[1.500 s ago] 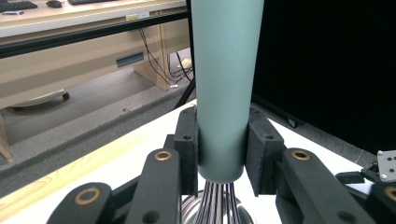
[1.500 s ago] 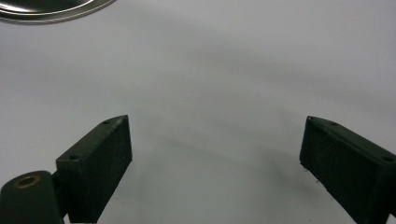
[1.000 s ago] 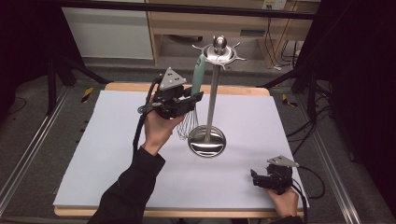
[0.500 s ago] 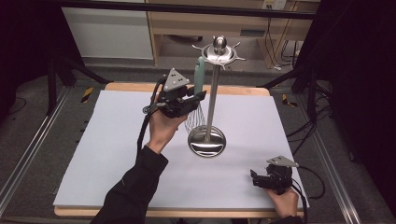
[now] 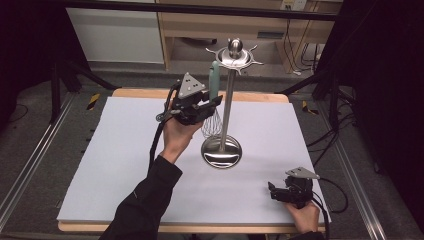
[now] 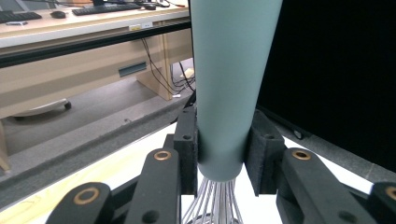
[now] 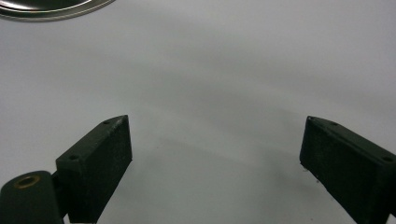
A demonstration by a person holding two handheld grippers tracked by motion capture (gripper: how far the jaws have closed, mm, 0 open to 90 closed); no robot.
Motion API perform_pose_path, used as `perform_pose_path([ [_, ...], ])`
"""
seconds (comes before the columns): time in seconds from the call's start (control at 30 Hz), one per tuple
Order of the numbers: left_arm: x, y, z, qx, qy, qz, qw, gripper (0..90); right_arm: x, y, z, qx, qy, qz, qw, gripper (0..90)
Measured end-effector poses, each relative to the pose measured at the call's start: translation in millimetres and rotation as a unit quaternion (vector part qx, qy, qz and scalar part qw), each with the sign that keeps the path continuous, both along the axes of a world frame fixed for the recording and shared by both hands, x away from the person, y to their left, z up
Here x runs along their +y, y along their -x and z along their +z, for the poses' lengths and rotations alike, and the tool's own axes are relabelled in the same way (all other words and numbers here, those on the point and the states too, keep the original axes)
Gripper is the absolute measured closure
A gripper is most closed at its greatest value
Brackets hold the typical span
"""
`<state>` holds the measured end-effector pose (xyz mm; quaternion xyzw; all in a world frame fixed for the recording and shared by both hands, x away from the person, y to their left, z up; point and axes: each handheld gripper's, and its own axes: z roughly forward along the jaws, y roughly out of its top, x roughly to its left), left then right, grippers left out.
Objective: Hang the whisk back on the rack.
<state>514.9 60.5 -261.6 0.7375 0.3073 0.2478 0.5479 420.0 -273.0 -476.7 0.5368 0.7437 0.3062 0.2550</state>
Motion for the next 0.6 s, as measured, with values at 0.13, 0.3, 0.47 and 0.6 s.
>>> perform_pose_path([
  [0.13,0.6,1.4,-0.2,-0.003,-0.003,0.004,1.0000,66.7,0.0,0.0,0.0,-0.001,0.000,0.000,1.0000,9.7],
  [0.3,2.7,3.5,-1.1,-0.005,0.004,0.005,1.0000,59.8,-0.3,0.1,0.1,-0.001,0.000,0.000,1.0000,9.7],
  [0.47,8.5,9.0,-1.9,-0.011,0.006,0.007,0.9999,53.5,-0.5,0.0,0.2,-0.001,0.001,0.000,1.0000,9.7],
  [0.6,14.7,13.1,-3.8,-0.012,0.006,0.008,0.9999,50.5,-0.9,0.2,0.2,-0.001,0.002,-0.001,1.0000,9.7],
])
